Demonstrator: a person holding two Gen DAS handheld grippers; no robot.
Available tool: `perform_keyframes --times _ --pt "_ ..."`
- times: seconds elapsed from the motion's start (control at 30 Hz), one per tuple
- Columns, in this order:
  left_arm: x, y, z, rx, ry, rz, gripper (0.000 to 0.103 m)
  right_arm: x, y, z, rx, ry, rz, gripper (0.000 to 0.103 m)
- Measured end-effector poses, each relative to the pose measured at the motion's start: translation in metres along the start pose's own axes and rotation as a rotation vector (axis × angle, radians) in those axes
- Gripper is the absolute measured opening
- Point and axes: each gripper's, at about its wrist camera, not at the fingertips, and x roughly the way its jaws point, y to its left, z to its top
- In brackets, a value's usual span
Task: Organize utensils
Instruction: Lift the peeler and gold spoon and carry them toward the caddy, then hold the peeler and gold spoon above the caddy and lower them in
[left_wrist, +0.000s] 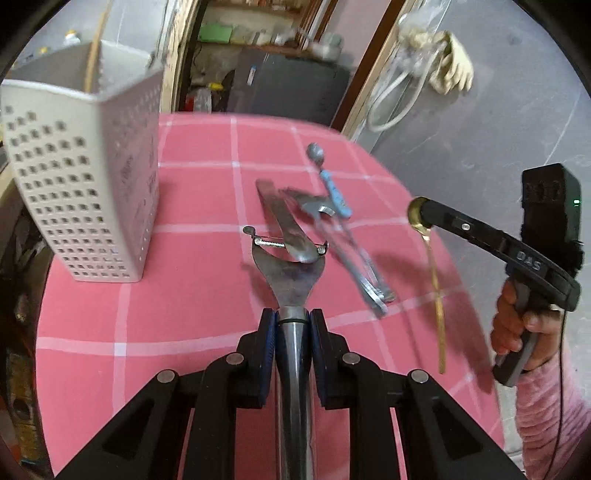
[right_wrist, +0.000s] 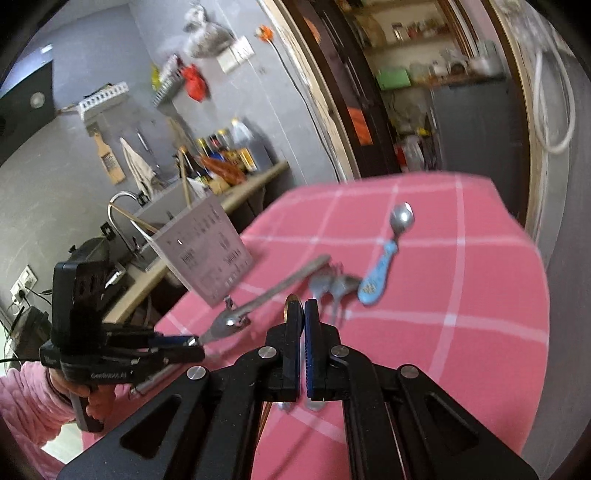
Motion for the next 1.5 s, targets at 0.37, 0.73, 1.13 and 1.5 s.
perform_keyframes --times 0.37,0.73,1.13,1.5 --pt "-0.063 0.008 0.017 0.016 -0.279 -0.021 0.018 -0.019 0.033 0.035 -0.062 -0.152 0.012 0.003" --pt "-0.118 0.032 0.053 -0.013 -0.539 0.051 0.017 -0.018 0.089 0.091 -0.108 -0.377 0.018 0.003" --pt "-0.151 0.06 0.089 -0.005 -0.811 0.132 0.018 0.015 0.167 0.135 -0.202 -0.65 0.037 0.003" --pt "-0.144 0.071 0.094 0.037 -0.981 0.206 0.018 0.058 0.184 0.126 -0.243 -0.708 -0.013 0.003"
